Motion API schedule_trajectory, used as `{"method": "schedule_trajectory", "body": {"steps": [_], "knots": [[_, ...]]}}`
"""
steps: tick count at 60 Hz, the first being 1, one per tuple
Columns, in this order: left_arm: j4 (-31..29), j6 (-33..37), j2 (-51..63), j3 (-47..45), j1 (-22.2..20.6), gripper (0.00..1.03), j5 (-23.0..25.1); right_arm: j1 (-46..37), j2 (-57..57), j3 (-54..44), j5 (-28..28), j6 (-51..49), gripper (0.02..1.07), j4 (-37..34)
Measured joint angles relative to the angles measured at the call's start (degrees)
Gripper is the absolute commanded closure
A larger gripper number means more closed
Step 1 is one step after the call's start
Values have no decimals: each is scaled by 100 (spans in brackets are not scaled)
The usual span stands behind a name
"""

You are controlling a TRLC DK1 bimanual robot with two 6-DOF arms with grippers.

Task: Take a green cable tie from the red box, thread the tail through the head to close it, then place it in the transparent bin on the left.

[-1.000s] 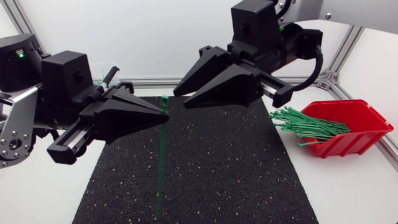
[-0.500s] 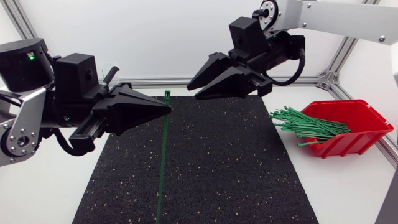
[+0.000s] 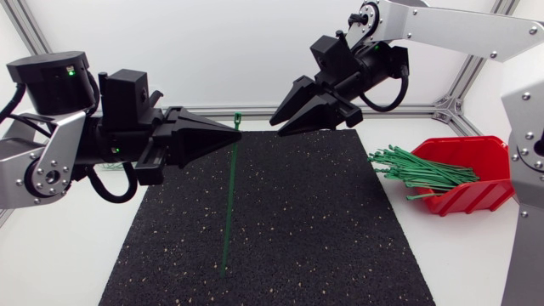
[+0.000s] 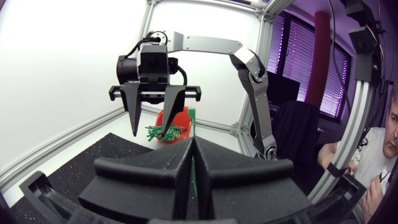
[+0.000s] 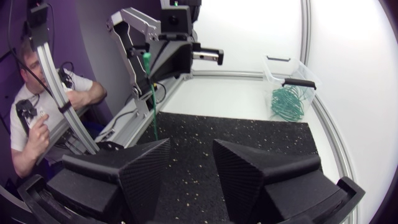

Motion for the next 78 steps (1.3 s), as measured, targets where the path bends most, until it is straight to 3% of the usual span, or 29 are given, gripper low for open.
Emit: {"method": "schedule_trajectory", "body": {"steps": [8, 17, 35, 50, 67, 78], "knots": [[-96, 87, 4, 87, 0, 100, -72, 116, -151, -328, 673, 951, 54, 1521], [-286, 262, 74, 267, 0, 100, -271, 310, -669, -1008, 1318, 1834, 54, 2756], [-337, 520, 557, 417, 107, 100, -326, 621, -2090, -2496, 1847, 3171, 54, 4354], [-20, 452, 728, 555, 328, 100, -107, 841, -2625, -3438, 1554, 4190, 56, 5073], [319, 334, 1172, 610, 476, 100, 197, 796, -2540, -3550, 671, 5176, 58, 5578], [772, -39, 1250, 610, 476, 100, 304, 776, -2221, -3521, 439, 5792, 58, 5984]]}}
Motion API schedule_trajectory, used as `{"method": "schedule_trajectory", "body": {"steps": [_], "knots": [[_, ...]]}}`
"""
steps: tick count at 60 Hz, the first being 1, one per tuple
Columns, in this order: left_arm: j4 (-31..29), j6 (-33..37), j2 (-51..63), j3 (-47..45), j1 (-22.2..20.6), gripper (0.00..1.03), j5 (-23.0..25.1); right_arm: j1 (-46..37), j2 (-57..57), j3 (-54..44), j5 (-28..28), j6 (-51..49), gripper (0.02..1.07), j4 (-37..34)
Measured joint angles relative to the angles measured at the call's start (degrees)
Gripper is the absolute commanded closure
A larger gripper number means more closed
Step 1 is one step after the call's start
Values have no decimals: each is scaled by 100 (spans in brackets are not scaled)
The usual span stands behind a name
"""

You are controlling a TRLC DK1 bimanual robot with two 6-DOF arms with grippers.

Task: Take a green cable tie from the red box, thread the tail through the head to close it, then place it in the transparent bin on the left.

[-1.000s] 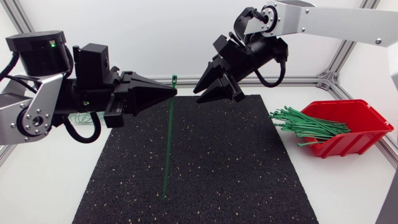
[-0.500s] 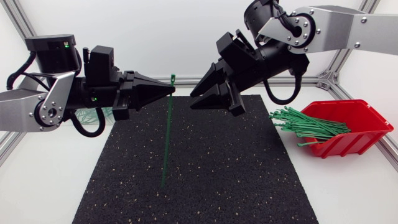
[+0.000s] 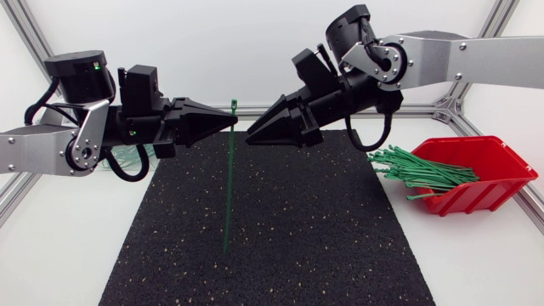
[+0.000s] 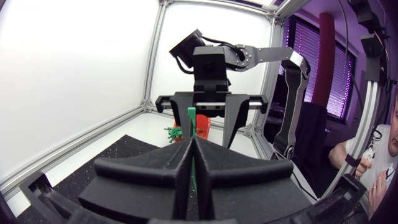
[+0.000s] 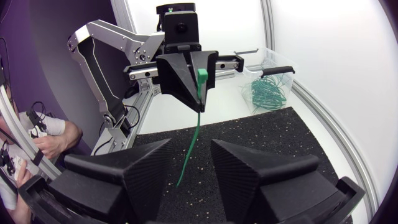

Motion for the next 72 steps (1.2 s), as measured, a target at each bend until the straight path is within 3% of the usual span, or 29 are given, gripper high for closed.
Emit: {"method": "schedule_trajectory", "body": {"steps": [26, 36, 55, 62, 72], "knots": [[402, -507, 0, -4, 0, 100, 22, 101, 129, -2, -269, 870, 59, 772], [599, -680, 0, -17, 0, 100, 24, 118, 229, -2, -356, 994, 70, 896], [702, -804, 0, -46, -39, 100, 24, 111, 238, -35, -494, 1235, 80, 1327], [704, -850, 0, -68, -72, 100, 24, 109, 214, -107, -527, 1274, 90, 1436], [789, -979, -4, -98, -83, 100, 22, 107, 129, -269, -538, 1432, 91, 1696]]}}
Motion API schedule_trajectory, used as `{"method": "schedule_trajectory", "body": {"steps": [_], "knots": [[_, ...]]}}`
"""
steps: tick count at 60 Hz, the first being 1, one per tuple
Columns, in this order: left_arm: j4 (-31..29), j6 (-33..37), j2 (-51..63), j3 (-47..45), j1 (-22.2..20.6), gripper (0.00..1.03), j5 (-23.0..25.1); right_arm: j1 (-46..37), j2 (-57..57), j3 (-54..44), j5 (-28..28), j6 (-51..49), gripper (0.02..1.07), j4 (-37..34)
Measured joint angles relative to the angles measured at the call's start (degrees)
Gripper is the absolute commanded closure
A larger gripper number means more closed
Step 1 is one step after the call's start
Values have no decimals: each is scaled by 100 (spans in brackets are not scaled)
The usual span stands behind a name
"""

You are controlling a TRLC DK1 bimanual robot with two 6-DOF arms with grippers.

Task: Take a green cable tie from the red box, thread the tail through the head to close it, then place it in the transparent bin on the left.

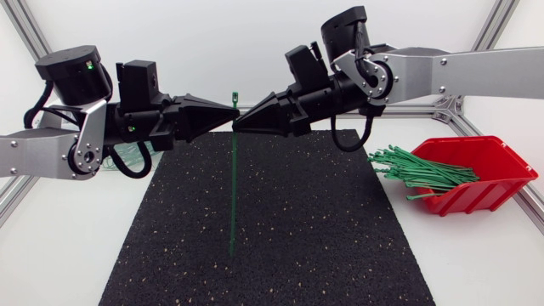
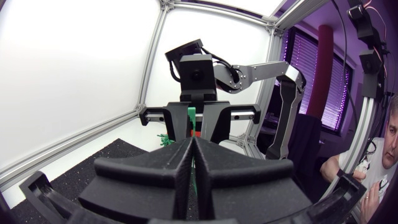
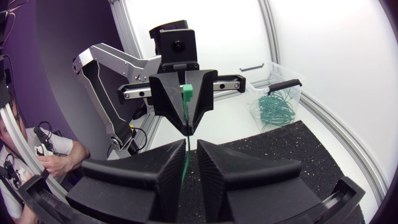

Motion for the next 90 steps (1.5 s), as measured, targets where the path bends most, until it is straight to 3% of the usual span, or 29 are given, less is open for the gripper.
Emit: {"method": "schedule_trajectory", "body": {"steps": [24, 38, 52, 90], "knots": [[79, -256, -79, -50, -11, 100, 20, -7, -144, -131, -151, 149, 101, 118], [101, -304, -94, -66, -22, 99, 20, -20, -153, -142, -168, 168, 101, 120], [103, -610, -94, -66, -20, 87, 20, -20, -153, -142, -188, 210, 101, 120], [103, -898, -94, 94, 219, 87, 282, 83, -153, -142, -81, 232, 101, 116]]}}
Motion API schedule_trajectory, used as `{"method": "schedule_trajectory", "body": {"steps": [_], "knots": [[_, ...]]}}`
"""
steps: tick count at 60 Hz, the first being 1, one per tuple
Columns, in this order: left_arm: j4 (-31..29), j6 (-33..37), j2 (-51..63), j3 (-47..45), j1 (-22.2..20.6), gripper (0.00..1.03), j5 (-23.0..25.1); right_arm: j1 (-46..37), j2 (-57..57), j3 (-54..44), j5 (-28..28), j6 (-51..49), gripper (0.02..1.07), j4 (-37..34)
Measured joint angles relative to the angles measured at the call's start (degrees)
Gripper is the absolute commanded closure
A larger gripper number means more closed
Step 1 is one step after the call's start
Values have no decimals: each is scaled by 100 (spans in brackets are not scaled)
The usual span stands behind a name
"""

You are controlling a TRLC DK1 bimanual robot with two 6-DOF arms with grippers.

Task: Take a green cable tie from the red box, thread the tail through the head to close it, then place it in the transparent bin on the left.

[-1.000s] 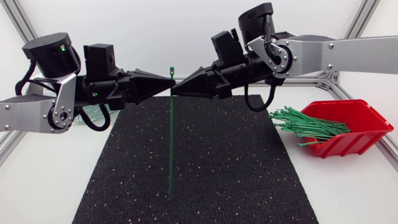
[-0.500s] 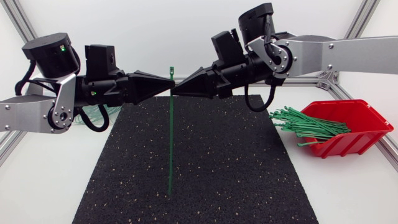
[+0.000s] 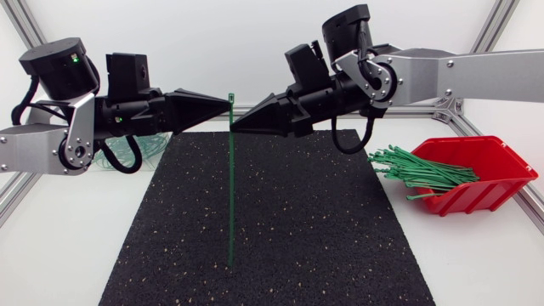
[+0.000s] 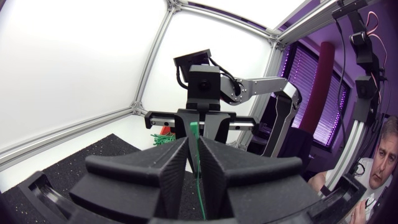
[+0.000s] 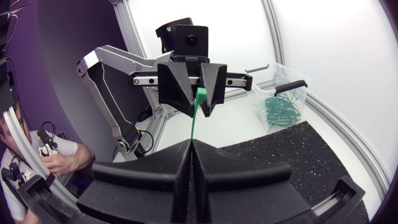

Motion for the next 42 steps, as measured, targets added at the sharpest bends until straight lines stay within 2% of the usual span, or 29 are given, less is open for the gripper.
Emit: {"method": "schedule_trajectory", "body": {"steps": [20, 30, 42], "knots": [[-22, 0, 0, 31, 0, 88, 153, 4, 0, 0, 157, 0, 101, 2], [-28, 0, 0, 31, -2, 94, 168, 15, 0, 0, 179, 0, 101, 0], [-61, 35, 2, 31, -2, 93, 168, 37, 0, 0, 240, -2, 101, 0]]}}
